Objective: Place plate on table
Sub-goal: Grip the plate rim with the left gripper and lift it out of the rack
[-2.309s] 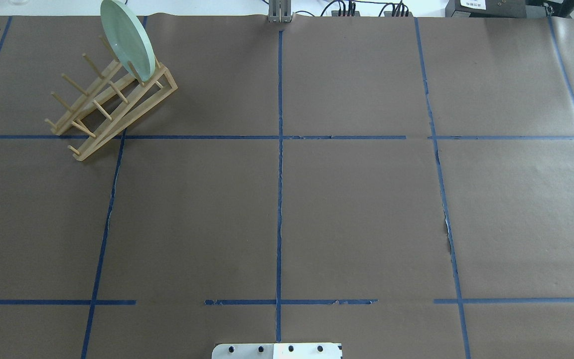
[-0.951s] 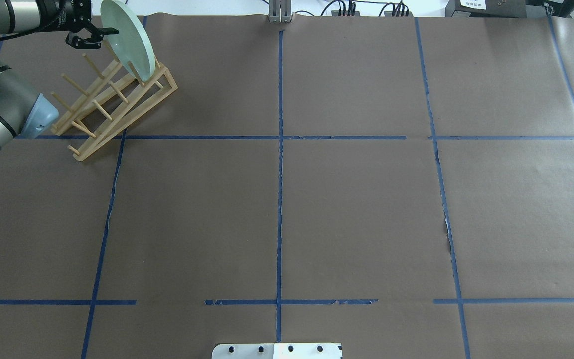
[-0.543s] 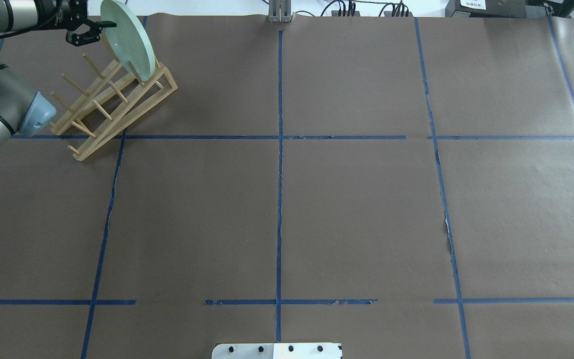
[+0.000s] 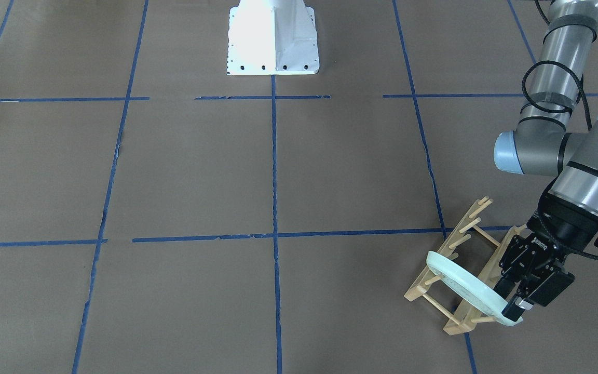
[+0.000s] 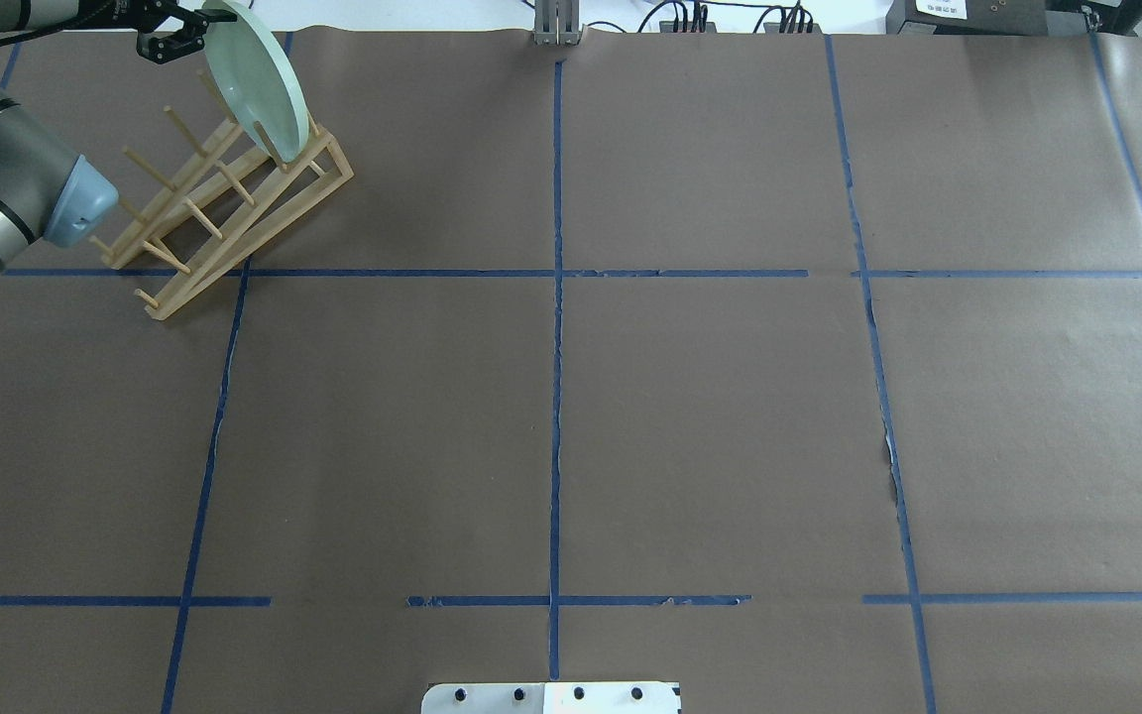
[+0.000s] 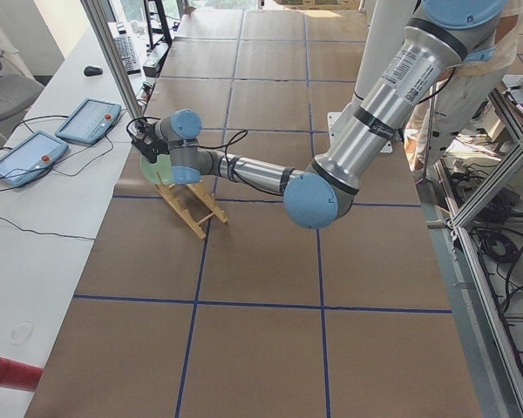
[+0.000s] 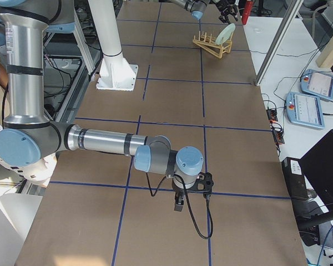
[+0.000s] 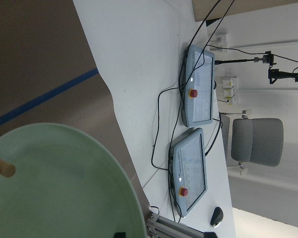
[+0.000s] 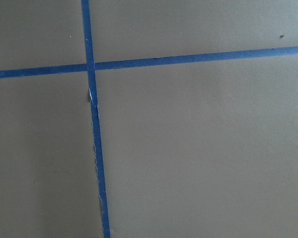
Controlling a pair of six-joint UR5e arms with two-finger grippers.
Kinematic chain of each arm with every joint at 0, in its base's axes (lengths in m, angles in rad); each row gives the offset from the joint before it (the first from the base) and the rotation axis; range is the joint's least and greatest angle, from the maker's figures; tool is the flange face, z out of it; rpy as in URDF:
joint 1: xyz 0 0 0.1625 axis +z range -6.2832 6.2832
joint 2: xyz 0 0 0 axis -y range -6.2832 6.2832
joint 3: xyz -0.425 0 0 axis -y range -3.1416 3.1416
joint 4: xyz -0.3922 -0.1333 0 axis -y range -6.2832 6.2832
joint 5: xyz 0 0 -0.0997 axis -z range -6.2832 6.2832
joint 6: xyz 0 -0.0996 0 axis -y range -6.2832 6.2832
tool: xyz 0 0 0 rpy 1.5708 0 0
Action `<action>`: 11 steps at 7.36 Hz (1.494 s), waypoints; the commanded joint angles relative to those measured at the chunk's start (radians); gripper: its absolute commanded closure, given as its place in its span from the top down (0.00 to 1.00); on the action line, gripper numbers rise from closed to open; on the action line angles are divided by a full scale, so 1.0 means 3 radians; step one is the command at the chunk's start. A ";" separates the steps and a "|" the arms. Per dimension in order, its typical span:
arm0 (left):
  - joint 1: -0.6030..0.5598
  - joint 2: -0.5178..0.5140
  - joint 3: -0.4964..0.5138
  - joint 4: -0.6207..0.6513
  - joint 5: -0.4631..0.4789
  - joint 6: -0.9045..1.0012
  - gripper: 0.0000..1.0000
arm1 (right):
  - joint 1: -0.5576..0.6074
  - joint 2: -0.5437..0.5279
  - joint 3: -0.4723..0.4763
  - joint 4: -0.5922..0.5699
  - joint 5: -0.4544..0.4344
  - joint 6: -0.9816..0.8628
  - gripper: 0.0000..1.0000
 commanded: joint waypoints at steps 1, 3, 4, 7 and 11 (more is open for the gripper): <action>-0.0002 -0.0015 -0.0001 0.0019 0.0000 0.0001 0.54 | 0.0000 0.0000 0.0000 0.0000 0.0000 0.0000 1.00; -0.0002 -0.0015 -0.0002 0.0019 -0.0005 0.0011 0.20 | 0.0000 0.0000 0.0000 0.0000 0.0000 0.0000 1.00; 0.0003 -0.0015 -0.0007 0.0019 -0.0005 0.0026 0.00 | 0.0000 0.0000 -0.0005 0.0000 0.0000 0.0000 1.00; -0.0084 -0.0010 -0.0251 0.0029 -0.0091 0.0016 0.00 | 0.0000 0.0000 0.0000 0.0000 0.0000 0.0000 1.00; -0.0269 -0.0259 -0.0875 0.1395 -0.0729 0.0194 0.00 | 0.0000 0.0000 0.0000 0.0000 0.0000 0.0000 1.00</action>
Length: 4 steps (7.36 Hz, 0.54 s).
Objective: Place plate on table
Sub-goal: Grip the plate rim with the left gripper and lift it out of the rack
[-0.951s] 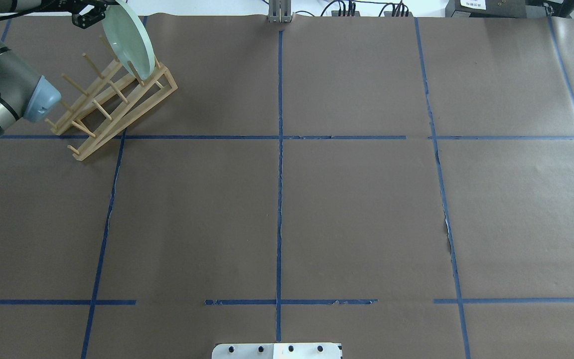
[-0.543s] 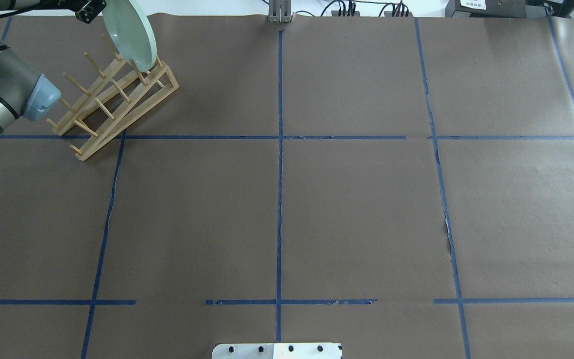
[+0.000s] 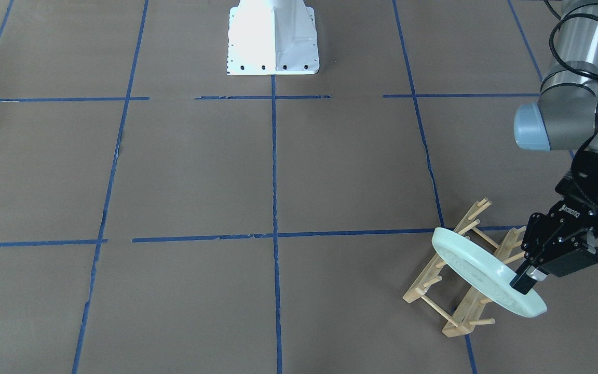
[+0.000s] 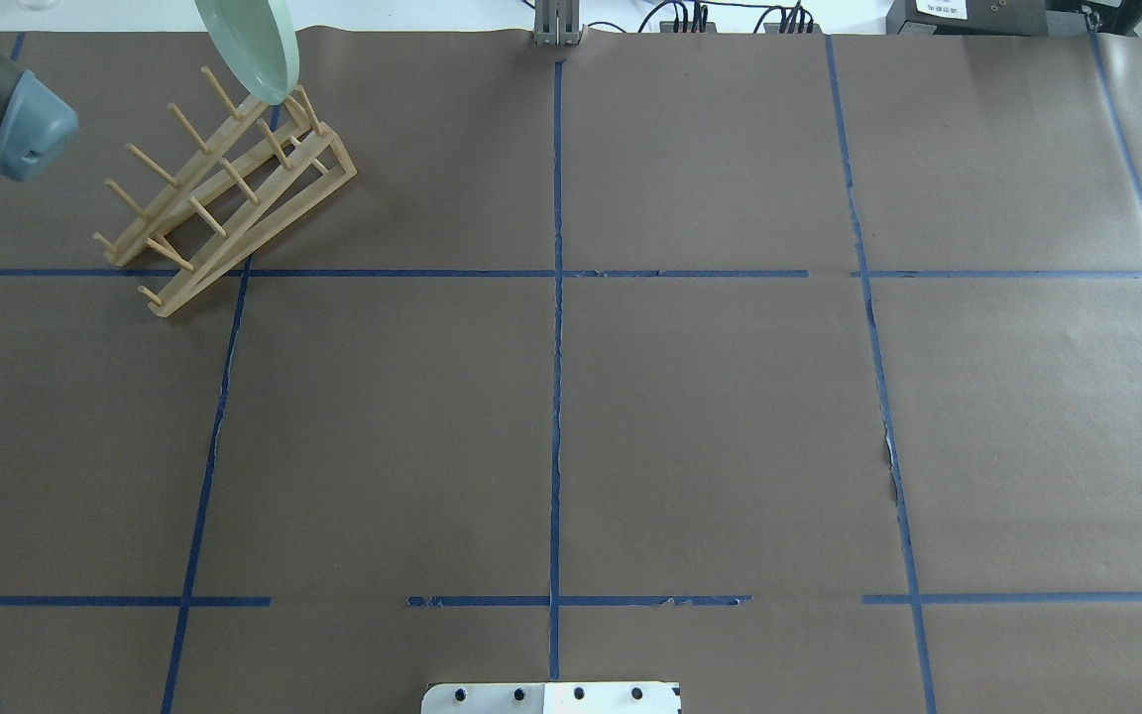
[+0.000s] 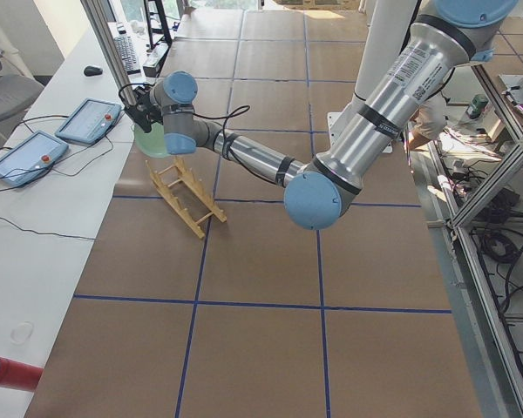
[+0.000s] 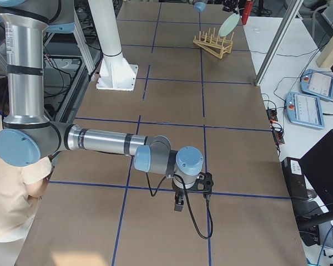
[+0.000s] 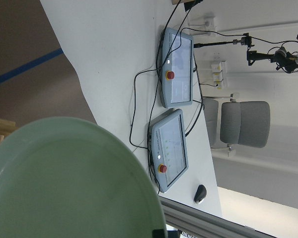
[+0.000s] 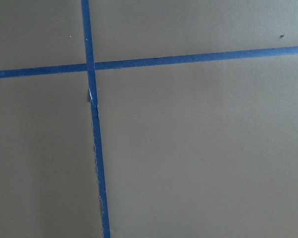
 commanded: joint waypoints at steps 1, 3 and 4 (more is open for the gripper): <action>0.0055 -0.0355 -0.0257 0.1186 -0.0242 0.0436 0.00 | 0.0000 0.0000 0.0000 0.0000 0.0000 0.0000 1.00; 0.0508 -0.0677 -0.0498 0.2623 -0.0197 0.1263 0.00 | 0.0000 0.0000 0.0000 0.0000 0.0000 0.0000 1.00; 0.0779 -0.0836 -0.0494 0.3278 -0.0014 0.1642 0.00 | 0.0000 0.0000 0.0000 0.0000 0.0000 0.0000 1.00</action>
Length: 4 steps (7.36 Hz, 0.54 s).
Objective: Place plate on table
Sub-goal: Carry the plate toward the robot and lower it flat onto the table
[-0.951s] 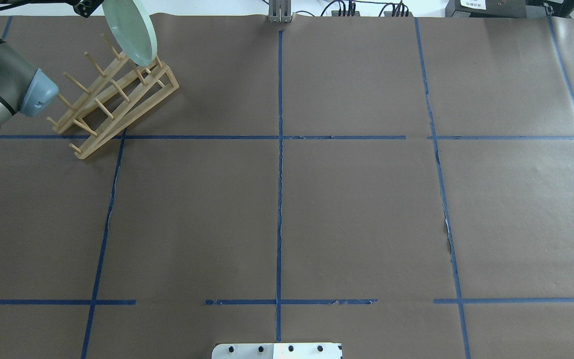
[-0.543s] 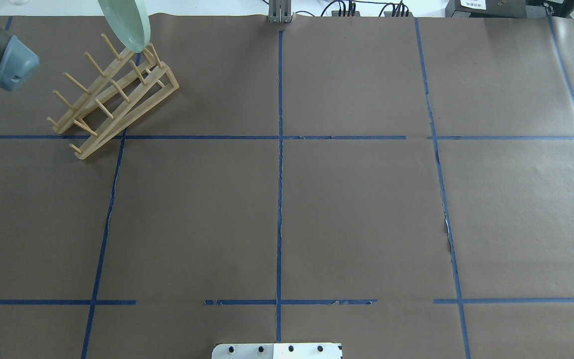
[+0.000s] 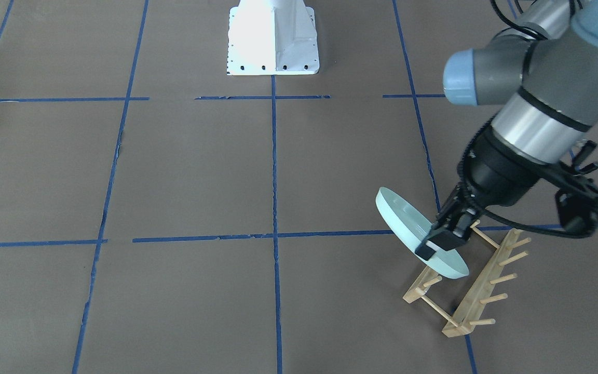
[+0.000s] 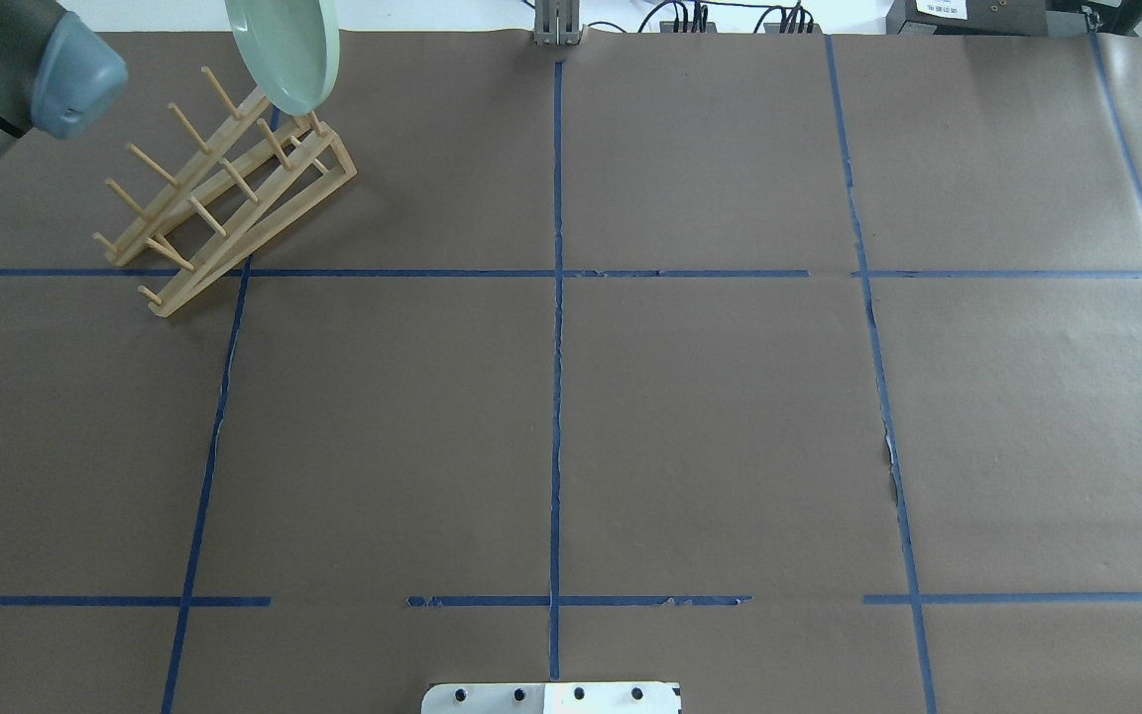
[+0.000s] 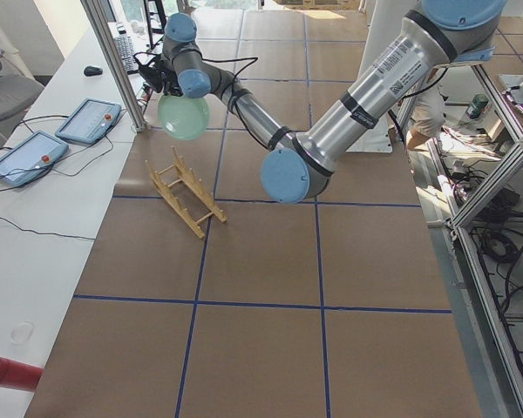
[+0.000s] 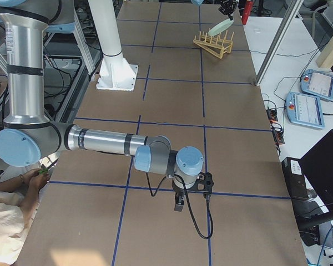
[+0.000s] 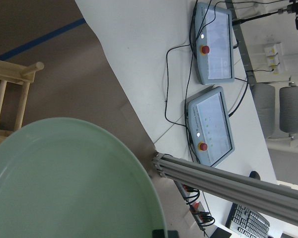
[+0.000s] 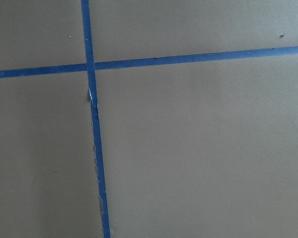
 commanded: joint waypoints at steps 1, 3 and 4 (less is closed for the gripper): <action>0.0754 -0.0313 -0.0029 0.1572 0.0554 0.0921 0.00 | 0.0000 0.0000 0.0000 0.0000 0.0000 0.0000 1.00; 0.1135 -0.0339 0.0006 0.2338 0.0742 0.1637 0.00 | 0.0000 0.0000 0.0000 0.0000 0.0000 0.0000 1.00; 0.1410 -0.0304 0.0088 0.2417 0.0863 0.1681 0.00 | 0.0000 0.0000 0.0000 0.0000 0.0000 0.0000 1.00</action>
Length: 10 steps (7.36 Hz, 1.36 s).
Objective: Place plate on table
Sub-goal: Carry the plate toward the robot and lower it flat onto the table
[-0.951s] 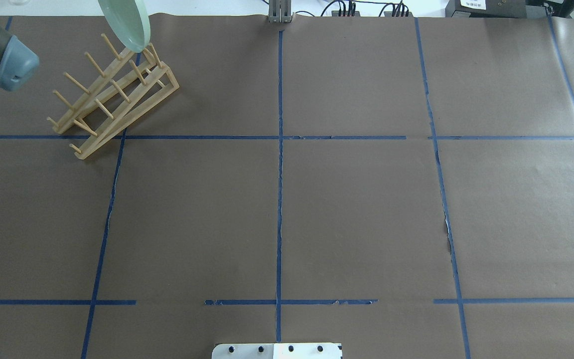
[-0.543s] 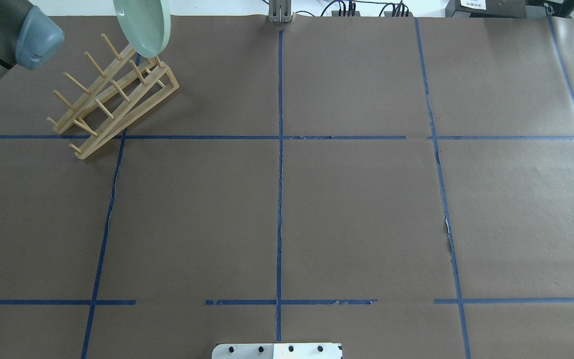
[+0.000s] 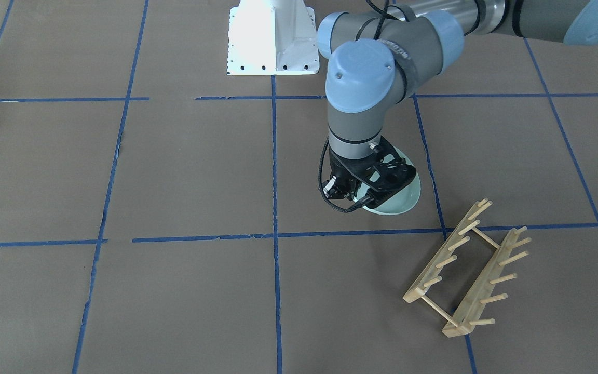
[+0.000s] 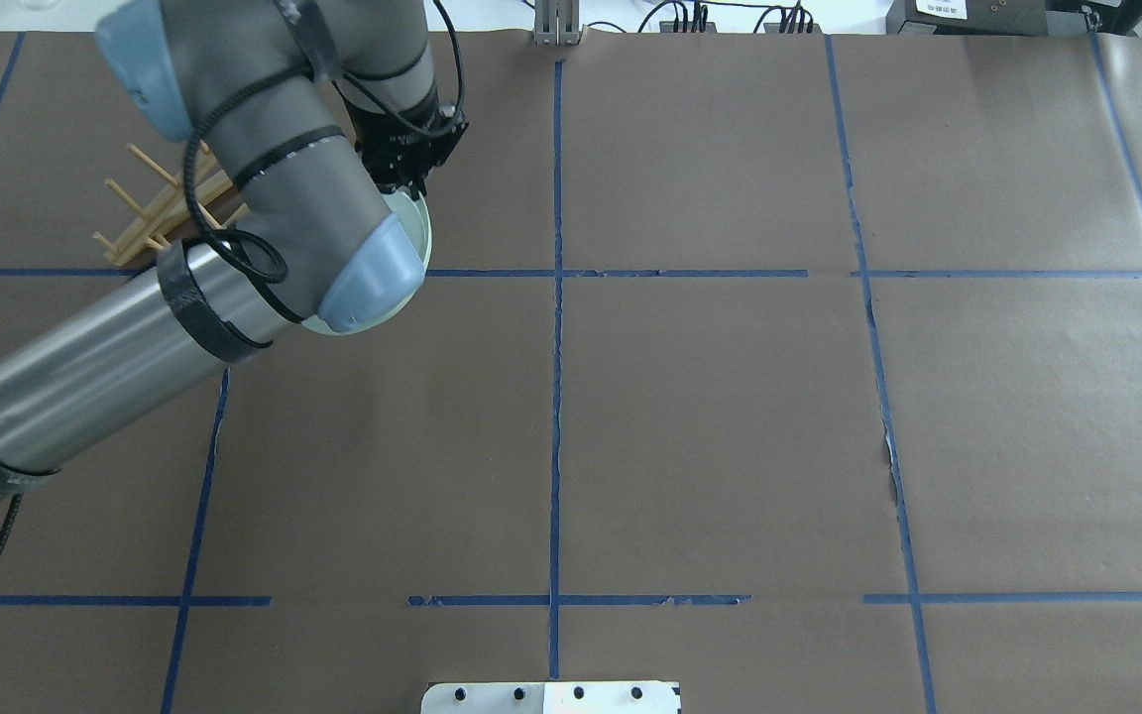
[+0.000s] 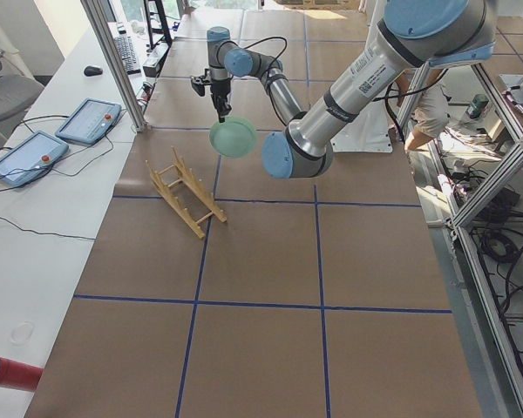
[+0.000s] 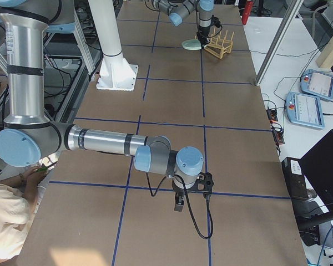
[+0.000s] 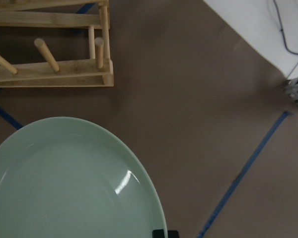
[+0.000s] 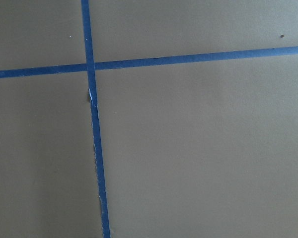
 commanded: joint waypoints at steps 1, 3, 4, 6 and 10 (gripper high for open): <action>0.0435 0.0025 0.0164 0.0251 0.0195 0.0226 0.00 | 0.0000 0.0000 0.0000 0.0000 0.0000 0.0000 1.00; 0.0589 0.0142 0.0185 -0.0029 0.0195 0.0028 0.00 | 0.0000 0.0000 0.0000 0.0000 0.0000 0.0000 1.00; 0.0625 0.0183 0.0190 -0.0122 0.0195 -0.0049 0.00 | 0.0000 0.0000 0.0000 0.0000 0.0000 0.0000 1.00; 0.0717 0.0234 0.0190 -0.0255 0.0352 -0.0208 0.00 | 0.0000 0.0000 0.0000 0.0000 0.0000 0.0000 1.00; 0.0616 0.0397 -0.0155 -0.0434 0.0374 -0.0001 1.00 | 0.0000 0.0000 0.0000 0.0000 0.0000 0.0000 1.00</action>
